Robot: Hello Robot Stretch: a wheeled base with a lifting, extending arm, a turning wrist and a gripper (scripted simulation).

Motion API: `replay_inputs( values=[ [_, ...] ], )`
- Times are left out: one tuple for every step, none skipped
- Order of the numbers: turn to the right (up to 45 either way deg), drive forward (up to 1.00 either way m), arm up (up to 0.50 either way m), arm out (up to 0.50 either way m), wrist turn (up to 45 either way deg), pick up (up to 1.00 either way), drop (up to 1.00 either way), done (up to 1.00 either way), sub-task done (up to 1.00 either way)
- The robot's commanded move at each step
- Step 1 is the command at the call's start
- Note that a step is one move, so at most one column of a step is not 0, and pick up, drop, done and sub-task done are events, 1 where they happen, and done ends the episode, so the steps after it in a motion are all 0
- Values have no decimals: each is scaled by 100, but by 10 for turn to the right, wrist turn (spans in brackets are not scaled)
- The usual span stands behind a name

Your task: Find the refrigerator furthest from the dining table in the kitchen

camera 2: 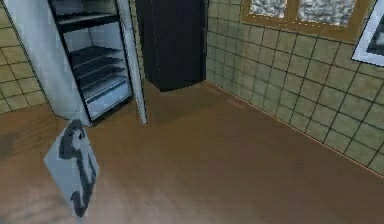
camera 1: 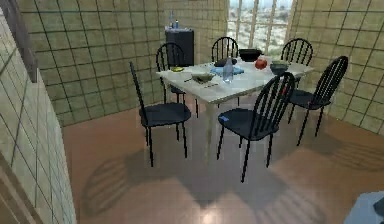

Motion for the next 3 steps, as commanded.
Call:
replay_inputs(
  values=[
    [0,55,0,0,0,0,0,0,0],
    [450,0,0,0,0,0,0,0,0],
    [450,0,0,0,0,0,0,0,0]
  ],
)
